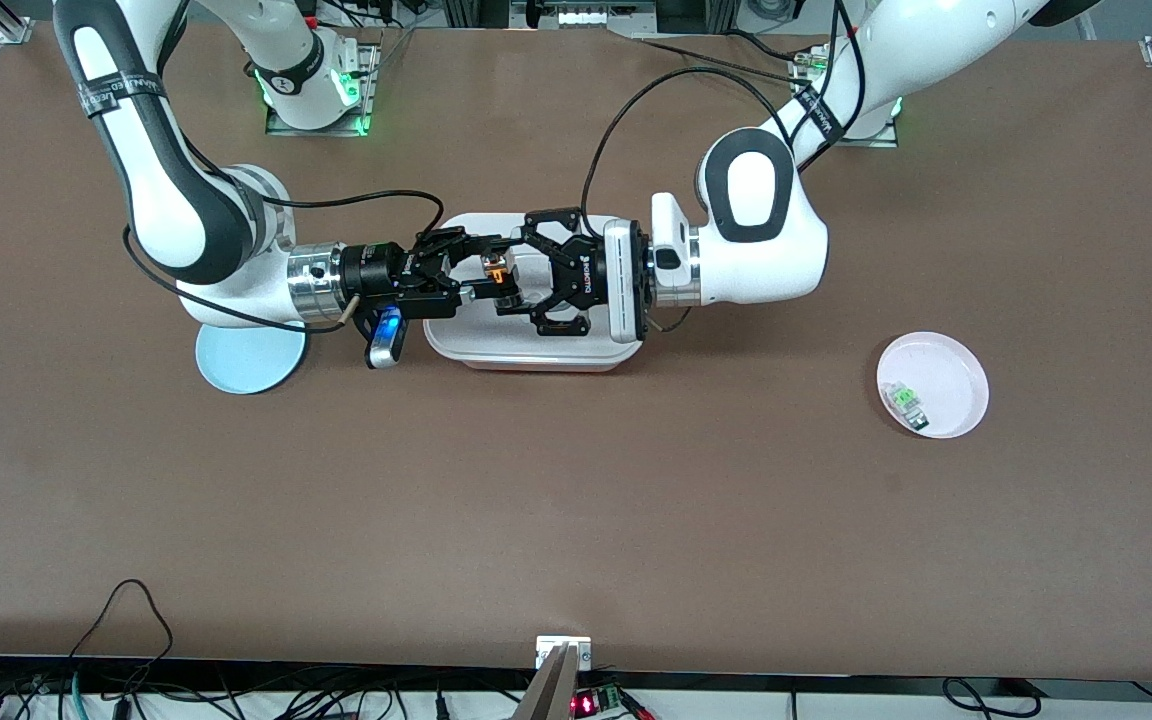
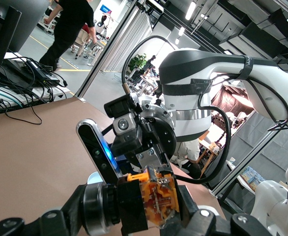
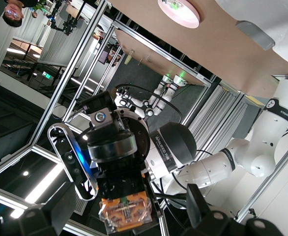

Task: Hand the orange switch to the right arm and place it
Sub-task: 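Grasp the switch with the right gripper from the left gripper, then open the left gripper and pull it back while the right gripper holds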

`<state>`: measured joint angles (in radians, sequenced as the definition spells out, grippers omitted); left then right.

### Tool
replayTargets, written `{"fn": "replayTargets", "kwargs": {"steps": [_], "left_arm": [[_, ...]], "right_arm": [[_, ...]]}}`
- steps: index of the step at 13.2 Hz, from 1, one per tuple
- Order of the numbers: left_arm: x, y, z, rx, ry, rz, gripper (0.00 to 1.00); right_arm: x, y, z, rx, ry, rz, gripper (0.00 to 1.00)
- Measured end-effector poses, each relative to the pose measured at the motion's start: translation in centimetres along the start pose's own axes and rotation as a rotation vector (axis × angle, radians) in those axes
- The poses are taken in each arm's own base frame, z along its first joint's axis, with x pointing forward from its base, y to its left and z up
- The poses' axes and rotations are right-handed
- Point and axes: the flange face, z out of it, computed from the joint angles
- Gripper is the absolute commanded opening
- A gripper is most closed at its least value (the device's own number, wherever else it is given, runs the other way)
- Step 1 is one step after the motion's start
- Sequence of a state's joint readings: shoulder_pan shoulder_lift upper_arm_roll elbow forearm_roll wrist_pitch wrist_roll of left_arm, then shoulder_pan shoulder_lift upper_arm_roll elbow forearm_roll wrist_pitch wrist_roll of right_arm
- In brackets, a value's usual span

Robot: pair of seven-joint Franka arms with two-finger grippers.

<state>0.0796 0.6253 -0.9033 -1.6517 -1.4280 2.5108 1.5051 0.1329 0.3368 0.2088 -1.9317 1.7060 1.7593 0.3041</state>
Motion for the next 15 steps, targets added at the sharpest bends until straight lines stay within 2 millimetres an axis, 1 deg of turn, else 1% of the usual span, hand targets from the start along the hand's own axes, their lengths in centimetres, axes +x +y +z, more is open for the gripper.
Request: {"fn": "replayTargets", "kwargs": {"steps": [2, 4, 6, 11, 12, 13, 14, 15], "left_arm": [[0.01, -0.01, -0.01, 0.000, 0.000, 0.000, 0.00], [0.02, -0.03, -0.03, 0.001, 0.000, 0.000, 0.00], [-0.01, -0.03, -0.02, 0.001, 0.000, 0.000, 0.00], [0.00, -0.04, -0.02, 0.001, 0.000, 0.000, 0.00], [0.00, -0.04, -0.02, 0.001, 0.000, 0.000, 0.10], [0.00, -0.06, -0.03, 0.001, 0.000, 0.000, 0.59], [0.00, -0.07, -0.04, 0.002, 0.000, 0.000, 1.00], [0.00, -0.07, -0.05, 0.002, 0.000, 0.000, 1.00]], "right_arm": [[0.00, -0.01, 0.00, 0.000, 0.000, -0.010, 0.63], [-0.01, -0.03, 0.00, 0.001, 0.000, -0.023, 0.51], [-0.04, -0.16, -0.04, 0.008, 0.000, -0.065, 0.46], [-0.03, -0.23, -0.07, 0.013, 0.001, -0.102, 0.41], [-0.02, -0.23, -0.07, 0.013, 0.001, -0.106, 0.40], [0.00, -0.22, -0.06, 0.014, 0.001, -0.110, 0.40], [0.01, -0.22, -0.06, 0.014, 0.001, -0.117, 0.40], [0.01, -0.21, -0.05, 0.014, 0.001, -0.118, 0.40]]}}
